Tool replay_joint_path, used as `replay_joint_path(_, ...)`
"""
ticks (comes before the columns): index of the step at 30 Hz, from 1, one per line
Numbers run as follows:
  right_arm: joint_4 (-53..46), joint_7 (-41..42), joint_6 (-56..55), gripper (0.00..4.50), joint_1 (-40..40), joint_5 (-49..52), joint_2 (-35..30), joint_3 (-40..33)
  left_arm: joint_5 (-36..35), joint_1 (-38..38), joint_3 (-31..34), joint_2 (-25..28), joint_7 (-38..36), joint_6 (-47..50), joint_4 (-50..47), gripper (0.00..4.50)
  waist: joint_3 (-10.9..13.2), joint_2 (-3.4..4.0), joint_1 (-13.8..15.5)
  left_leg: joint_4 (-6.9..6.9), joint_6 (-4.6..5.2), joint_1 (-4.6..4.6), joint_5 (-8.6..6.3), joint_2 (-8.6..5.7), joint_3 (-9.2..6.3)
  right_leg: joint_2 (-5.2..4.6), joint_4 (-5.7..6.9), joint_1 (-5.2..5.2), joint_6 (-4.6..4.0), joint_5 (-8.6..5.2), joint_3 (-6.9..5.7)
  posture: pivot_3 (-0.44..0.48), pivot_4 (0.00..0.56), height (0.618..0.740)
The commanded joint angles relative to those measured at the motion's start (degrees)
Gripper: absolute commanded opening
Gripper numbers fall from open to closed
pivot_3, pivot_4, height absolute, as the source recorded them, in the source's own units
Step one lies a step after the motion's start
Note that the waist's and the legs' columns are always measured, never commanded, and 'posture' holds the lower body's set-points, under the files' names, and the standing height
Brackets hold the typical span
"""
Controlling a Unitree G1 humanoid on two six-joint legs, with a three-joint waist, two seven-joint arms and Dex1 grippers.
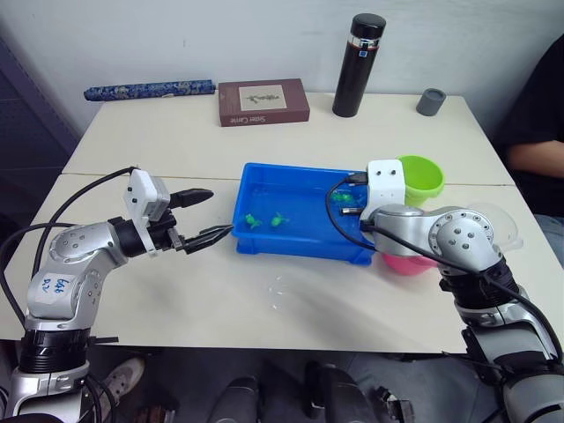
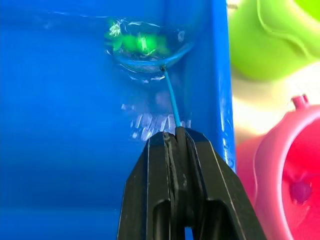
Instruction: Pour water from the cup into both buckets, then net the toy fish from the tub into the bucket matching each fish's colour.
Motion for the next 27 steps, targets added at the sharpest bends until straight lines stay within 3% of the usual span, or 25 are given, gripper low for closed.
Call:
replay_joint_path(1, -2.9, 2.24, 3.39, 0.0, -1.01, -2.88, -1.11, -2.68, -0.87, -0.55, 1.62, 1.07, -0.04, -0.45, -1.95, 4.47, 0.0, 0.0, -0.05, 0.0, 0.0, -0.01, 0.0, 0.0, 0.0, 0.0, 0.0, 0.0, 0.0, 0.0, 0.0, 0.0, 0.15, 0.739)
replay_joint_path(15, -4.42, 9.28, 15.81, 0.0, 1.9, -0.42, -4.17, -3.36, -0.77, -0.64, 1.52, 0.93, -0.11, -0.72, -1.79, 4.47, 0.0, 0.0, -0.71, -0.05, 0.0, -0.04, 0.0, 0.0, -0.02, 0.0, -0.04, -0.04, 0.0, 0.0, -0.02, 0.0, 0.15, 0.739)
replay_joint_path(27, -8.41, 20.5, 18.47, 0.0, 1.95, 2.79, -12.58, -7.1, -0.76, -0.87, 1.17, 0.59, -0.24, -0.92, -1.46, 4.47, 0.0, 0.0, -0.59, -0.01, 0.0, -0.18, 0.0, 0.0, -0.08, 0.0, -0.08, -0.1, 0.03, 0.01, -0.09, 0.0, 0.15, 0.739)
